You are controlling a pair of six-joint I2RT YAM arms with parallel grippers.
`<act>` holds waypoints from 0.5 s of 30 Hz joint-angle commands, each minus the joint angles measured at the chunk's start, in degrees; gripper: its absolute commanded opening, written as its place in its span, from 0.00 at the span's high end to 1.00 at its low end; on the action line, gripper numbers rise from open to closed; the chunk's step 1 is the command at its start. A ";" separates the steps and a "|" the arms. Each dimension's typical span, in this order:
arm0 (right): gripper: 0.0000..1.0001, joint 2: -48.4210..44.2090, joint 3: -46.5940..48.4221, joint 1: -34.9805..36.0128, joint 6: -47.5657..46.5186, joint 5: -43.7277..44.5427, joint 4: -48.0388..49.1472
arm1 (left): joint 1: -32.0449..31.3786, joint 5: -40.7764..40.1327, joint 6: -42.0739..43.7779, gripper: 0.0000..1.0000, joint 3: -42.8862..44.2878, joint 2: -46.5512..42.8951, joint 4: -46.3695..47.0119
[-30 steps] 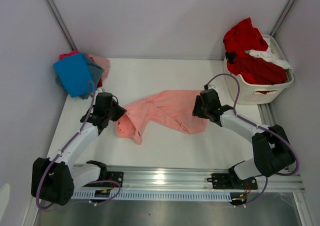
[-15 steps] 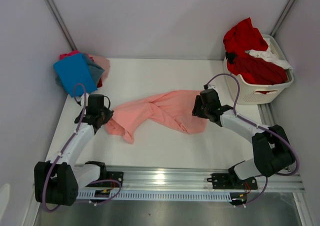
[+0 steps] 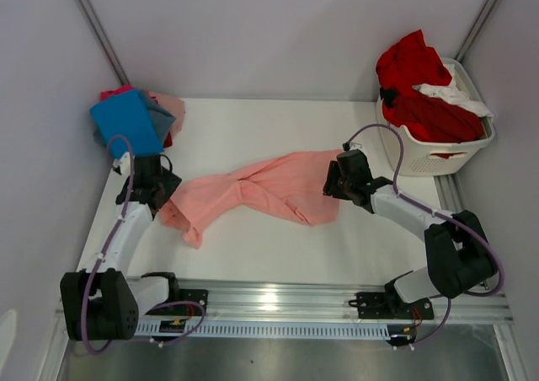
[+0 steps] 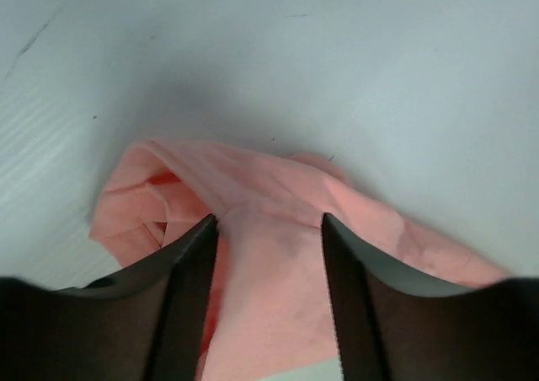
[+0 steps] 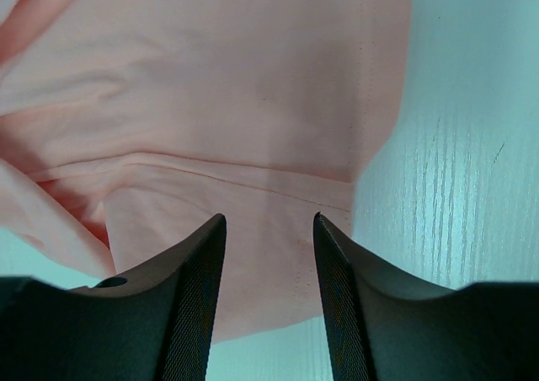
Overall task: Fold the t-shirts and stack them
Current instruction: Flatten out the tshirt
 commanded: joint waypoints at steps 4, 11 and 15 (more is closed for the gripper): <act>0.50 0.01 0.13 0.39 -1.14 -0.72 1.67 | 0.57 12.24 2.80 0.27 3.31 2.65 3.31; 0.50 0.71 0.04 0.48 -1.05 -0.63 2.11 | -4.78 17.24 5.61 0.26 1.47 -1.57 1.55; 0.50 1.15 0.22 0.57 -0.96 -0.90 2.28 | -9.44 18.23 4.74 0.29 -0.47 -2.79 1.64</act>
